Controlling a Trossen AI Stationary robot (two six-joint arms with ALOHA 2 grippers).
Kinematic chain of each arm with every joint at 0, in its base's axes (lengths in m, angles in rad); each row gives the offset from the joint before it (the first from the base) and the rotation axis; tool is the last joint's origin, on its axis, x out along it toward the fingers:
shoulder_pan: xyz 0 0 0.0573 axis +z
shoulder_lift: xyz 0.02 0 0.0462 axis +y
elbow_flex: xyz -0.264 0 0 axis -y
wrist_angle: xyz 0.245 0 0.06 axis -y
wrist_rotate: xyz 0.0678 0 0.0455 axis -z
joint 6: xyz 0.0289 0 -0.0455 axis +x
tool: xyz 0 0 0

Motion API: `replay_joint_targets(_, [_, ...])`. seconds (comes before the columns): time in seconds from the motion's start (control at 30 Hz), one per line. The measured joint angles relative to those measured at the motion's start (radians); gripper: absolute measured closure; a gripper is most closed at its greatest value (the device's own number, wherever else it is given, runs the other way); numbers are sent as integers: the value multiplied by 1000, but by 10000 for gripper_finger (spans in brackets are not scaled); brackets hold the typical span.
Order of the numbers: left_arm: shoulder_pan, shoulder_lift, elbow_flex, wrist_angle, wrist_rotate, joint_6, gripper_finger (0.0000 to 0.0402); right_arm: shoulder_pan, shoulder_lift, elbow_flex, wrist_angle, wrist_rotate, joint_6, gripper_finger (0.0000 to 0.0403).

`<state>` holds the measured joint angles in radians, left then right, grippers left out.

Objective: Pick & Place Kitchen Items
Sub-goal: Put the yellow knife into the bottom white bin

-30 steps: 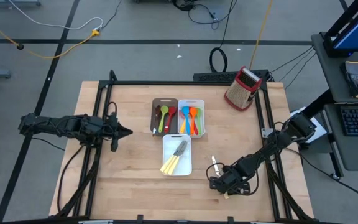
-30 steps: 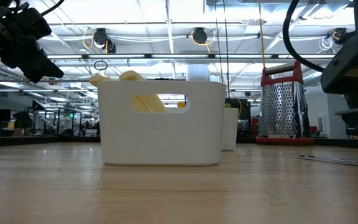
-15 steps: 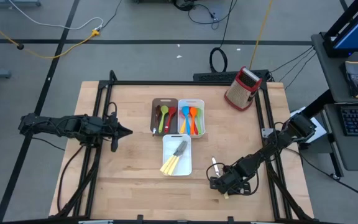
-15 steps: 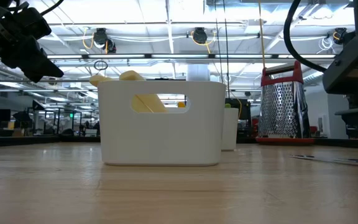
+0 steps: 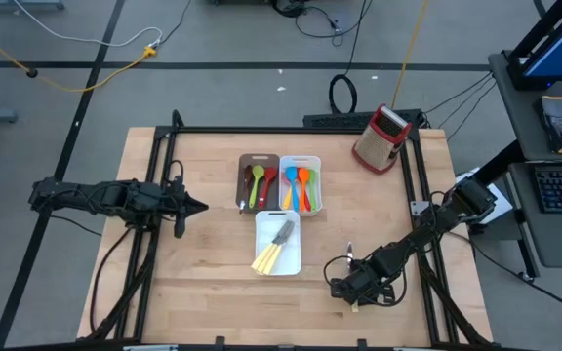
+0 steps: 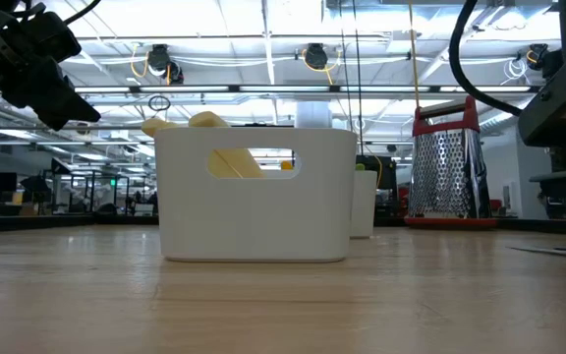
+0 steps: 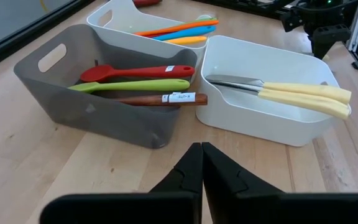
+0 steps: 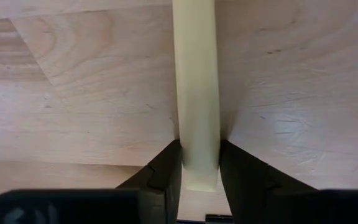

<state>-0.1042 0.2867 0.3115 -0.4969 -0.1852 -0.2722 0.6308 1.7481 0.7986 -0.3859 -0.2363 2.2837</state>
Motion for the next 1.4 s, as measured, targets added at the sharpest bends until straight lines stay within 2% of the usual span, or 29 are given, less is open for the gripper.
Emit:
replay_joint_targets(0.13, [0, 0, 0, 0, 0, 0, 399, 0, 0, 0, -4, 1, 8, 300])
replay_joint_targets(0.27, [0, 0, 0, 0, 0, -2, 386, 0, 0, 0, -4, 8, 3, 295])
replay_joint_targets(0.47, [0, 0, 0, 0, 0, -3, 374, 1, -2, 0, -7, 41, -28, 314])
replay_joint_targets(0.83, [0, 0, 0, 0, 0, -4, 399, 1, -2, 0, -9, 45, -77, 330])
replay_joint_targets(1.03, [0, 0, 0, 0, 0, -6, 381, 1, -48, -4, -3, 66, -130, 331])
replay_joint_targets(1.2, [0, 0, 0, 0, 0, -6, 374, 0, -129, -4, 0, 153, -157, 331])
replay_joint_targets(1.4, [0, 0, 0, 0, 0, -6, 387, -1, -241, -10, 2, 296, -231, 331])
